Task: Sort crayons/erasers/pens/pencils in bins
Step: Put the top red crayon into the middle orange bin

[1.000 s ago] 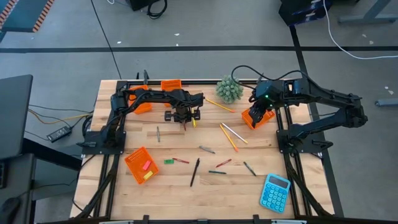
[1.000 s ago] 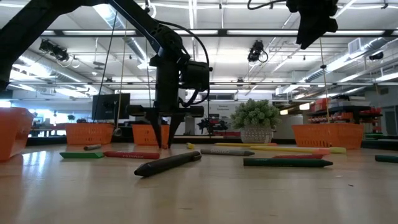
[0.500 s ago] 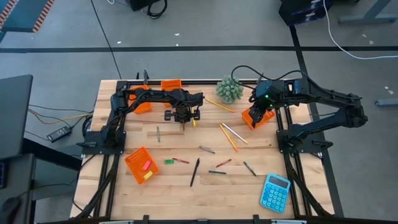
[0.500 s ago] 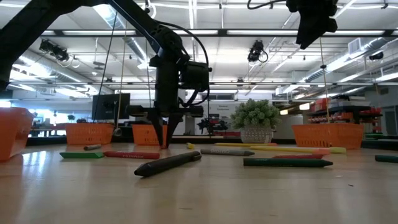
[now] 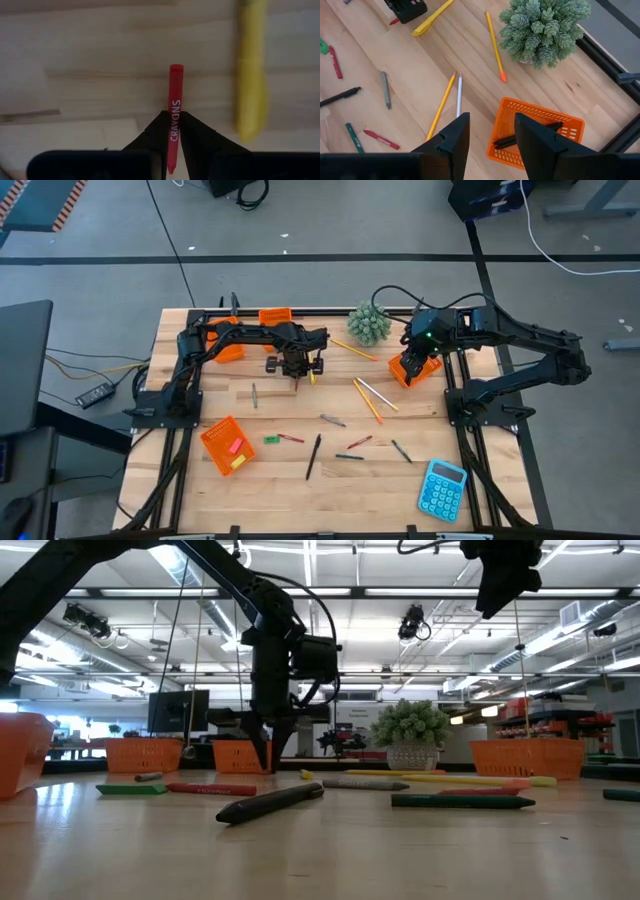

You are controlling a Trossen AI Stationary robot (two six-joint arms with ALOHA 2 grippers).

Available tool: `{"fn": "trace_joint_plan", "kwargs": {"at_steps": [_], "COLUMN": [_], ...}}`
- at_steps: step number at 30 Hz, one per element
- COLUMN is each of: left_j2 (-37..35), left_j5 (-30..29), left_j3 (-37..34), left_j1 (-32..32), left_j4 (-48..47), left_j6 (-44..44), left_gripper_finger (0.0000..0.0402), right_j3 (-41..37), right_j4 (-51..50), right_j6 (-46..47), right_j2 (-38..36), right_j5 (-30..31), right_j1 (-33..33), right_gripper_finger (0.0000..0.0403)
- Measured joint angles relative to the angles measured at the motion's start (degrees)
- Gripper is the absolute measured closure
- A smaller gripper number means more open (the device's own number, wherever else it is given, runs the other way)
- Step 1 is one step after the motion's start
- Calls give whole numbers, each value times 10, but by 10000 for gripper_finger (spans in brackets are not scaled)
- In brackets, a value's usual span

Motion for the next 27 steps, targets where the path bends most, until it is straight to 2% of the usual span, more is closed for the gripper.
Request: {"fn": "trace_joint_plan", "kwargs": {"at_steps": [8,14,22,27], "left_j2": [-3,-4,-4,-4], "left_j5": [-2,-9,-57,-67], "left_j3": [47,110,201,230], "left_j1": [0,11,64,113], "left_j4": [-15,-57,-152,-178], "left_j6": [62,133,240,310], "left_gripper_finger": [352,356,355,356], "right_j3": [0,0,0,0], "right_j4": [1,2,4,4], "right_j6": [-2,-1,-2,1], "right_j2": [0,0,0,0], "right_j5": [0,0,0,0], "right_j1": [-33,-60,-89,-102], "right_gripper_finger": [242,242,242,242]}}
